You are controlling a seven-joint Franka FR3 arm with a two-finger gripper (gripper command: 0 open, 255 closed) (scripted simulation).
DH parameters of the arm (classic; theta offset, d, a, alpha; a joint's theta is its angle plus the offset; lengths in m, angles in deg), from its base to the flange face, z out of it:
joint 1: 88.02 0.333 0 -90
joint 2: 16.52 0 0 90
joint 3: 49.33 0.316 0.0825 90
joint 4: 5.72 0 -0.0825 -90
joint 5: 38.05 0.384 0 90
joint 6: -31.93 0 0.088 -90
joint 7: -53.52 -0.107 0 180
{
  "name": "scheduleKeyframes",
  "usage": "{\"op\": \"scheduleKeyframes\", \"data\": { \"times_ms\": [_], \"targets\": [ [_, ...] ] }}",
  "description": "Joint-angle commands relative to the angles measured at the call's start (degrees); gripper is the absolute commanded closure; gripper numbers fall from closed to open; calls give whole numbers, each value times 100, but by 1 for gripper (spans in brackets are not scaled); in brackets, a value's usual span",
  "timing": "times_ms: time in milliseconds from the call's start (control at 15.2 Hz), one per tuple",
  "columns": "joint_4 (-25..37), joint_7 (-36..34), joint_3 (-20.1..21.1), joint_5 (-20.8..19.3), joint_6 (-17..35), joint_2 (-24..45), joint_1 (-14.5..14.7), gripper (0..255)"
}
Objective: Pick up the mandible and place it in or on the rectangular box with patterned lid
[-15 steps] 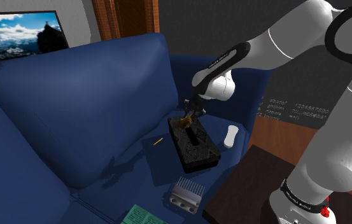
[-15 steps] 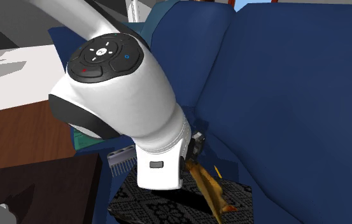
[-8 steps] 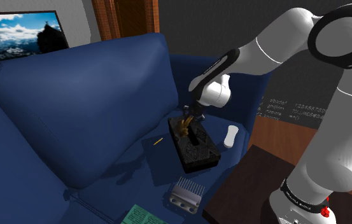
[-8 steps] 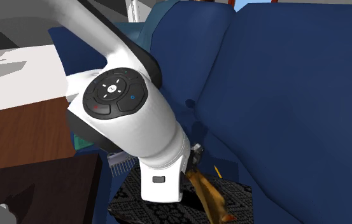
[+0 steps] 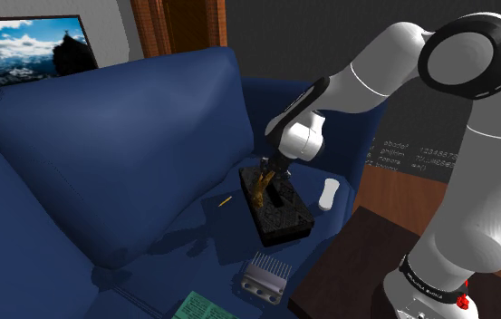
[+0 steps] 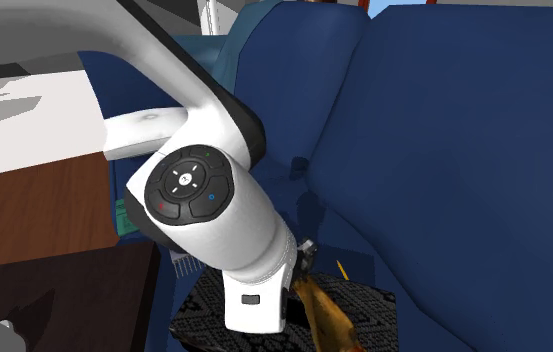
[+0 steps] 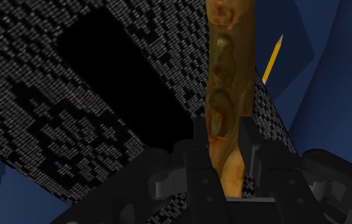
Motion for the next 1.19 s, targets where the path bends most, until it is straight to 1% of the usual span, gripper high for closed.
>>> {"op": "scheduleKeyframes", "data": {
  "times_ms": [0, 264, 330, 660, 924, 1122],
  "targets": [
    [1, 22, 7, 25, 11, 9, -4, 255],
    [1, 22, 7, 25, 11, 9, -4, 255],
    [2, 22, 7, 25, 10, 10, -4, 0],
    [2, 22, 7, 25, 10, 9, -5, 0],
    [-432, -720, -296, -891, -419, -874, 18, 0],
    [-432, -721, -284, -893, -418, -875, 6, 0]
  ]
}}
